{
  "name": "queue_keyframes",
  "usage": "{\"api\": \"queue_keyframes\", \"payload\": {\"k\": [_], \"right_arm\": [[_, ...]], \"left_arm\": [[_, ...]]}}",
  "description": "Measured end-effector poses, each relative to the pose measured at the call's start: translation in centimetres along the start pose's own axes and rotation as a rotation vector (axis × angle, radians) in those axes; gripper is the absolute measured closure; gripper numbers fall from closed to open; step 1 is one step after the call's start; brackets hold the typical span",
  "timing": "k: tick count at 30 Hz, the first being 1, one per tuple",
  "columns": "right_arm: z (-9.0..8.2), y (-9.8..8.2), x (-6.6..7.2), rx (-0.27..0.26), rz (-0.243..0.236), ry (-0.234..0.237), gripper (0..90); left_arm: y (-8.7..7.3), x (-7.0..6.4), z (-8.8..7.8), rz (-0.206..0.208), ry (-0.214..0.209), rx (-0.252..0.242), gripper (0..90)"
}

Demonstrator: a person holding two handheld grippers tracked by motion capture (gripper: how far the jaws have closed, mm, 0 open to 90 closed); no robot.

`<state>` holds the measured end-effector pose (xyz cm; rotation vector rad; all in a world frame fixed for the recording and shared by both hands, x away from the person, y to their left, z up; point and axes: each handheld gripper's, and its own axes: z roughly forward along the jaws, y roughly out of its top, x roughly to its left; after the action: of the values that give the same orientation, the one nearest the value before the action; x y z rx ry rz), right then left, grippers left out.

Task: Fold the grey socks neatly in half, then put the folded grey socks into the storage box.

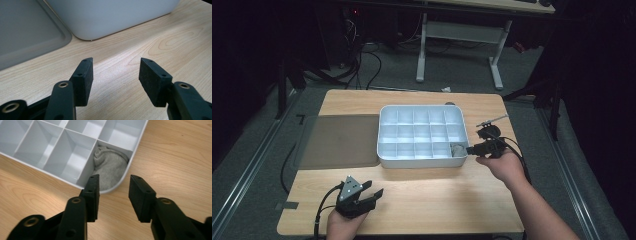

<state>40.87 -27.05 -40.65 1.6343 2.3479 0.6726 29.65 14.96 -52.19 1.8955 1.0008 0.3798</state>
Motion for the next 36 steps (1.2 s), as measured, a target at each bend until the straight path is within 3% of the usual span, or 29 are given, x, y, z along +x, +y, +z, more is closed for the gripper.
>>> {"api": "queue_keyframes", "payload": {"k": [4, 9, 18, 23, 30, 36], "right_arm": [[-0.4, -1.6, 0.1, -0.036, -0.02, -0.032, 54.7], [-0.3, -3.7, -0.6, -0.113, 0.003, -0.004, 47.3], [0.7, -7.6, -1.2, -0.21, -0.007, 0.007, 44.5], [1.1, -9.4, -0.7, -0.243, -0.02, 0.019, 43.9], [2.1, -11.2, 0.4, -0.275, -0.075, 0.02, 42.7], [3.5, -12.8, 1.4, -0.315, -0.095, 0.048, 43.8]], "left_arm": [[0.1, -0.1, 0.2, 0.004, -0.002, 0.003, 45.5], [0.2, -0.4, 0.4, 0.013, -0.01, 0.008, 45.4], [0.2, -0.8, 0.5, 0.021, -0.014, 0.009, 45.4], [0.3, -1.0, 0.5, 0.029, -0.015, 0.008, 45.4], [0.3, -1.5, 0.6, 0.04, -0.019, 0.007, 45.3], [0.3, -1.8, 0.9, 0.045, -0.026, 0.011, 45.2]]}}
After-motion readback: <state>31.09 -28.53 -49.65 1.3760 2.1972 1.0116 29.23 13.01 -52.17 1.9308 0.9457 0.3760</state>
